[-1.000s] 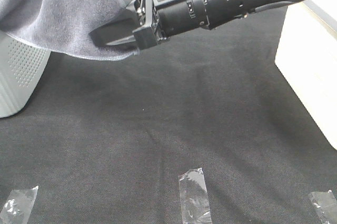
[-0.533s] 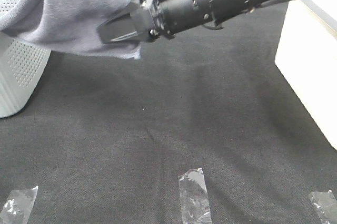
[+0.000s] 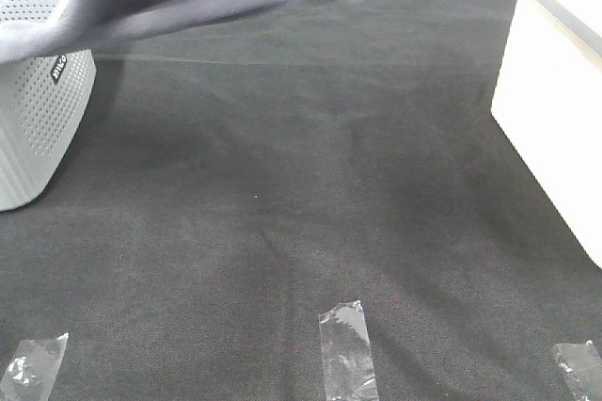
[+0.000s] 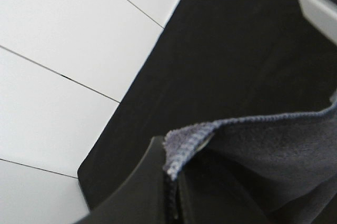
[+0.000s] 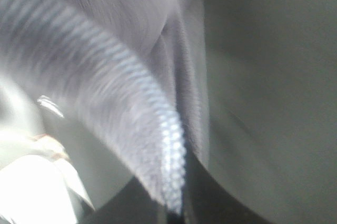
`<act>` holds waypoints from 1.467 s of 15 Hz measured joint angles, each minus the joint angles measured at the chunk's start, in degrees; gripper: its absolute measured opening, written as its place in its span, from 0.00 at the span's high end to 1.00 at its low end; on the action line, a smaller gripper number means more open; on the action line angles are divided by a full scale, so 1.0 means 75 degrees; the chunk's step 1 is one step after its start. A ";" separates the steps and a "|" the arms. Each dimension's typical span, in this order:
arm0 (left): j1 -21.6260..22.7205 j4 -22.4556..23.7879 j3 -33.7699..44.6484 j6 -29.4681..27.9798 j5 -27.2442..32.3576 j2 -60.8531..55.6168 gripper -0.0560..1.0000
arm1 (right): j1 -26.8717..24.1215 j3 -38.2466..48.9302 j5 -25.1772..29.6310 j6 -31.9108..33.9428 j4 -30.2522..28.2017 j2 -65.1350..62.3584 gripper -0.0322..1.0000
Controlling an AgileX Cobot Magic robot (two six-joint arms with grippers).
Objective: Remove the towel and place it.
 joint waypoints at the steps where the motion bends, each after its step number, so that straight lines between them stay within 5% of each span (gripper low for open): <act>1: 0.0153 0.0031 0.0000 -0.0275 -0.0206 0.0000 0.95 | 0.0000 -0.0772 0.0244 0.0497 -0.0672 0.0076 0.95; 6: 0.0909 0.0115 0.0000 -0.0749 -0.1161 0.0000 0.95 | 0.0000 -0.3675 0.0397 0.1345 -0.2972 0.0863 0.95; 11: 0.1039 0.0680 0.0000 -0.0351 -0.2712 0.0306 0.95 | 0.0000 -0.4492 0.0084 0.1169 -0.4515 0.1047 0.95; 17: 0.1872 0.0749 0.0008 -0.0435 -0.3759 0.1077 0.95 | 0.0000 -0.4492 -0.1933 0.1795 -0.5890 0.1077 0.95; 22: 0.2834 0.1176 0.0008 -0.0405 -0.6860 0.1375 0.95 | 0.0000 -0.4492 -0.3720 0.2483 -0.6501 0.1360 0.95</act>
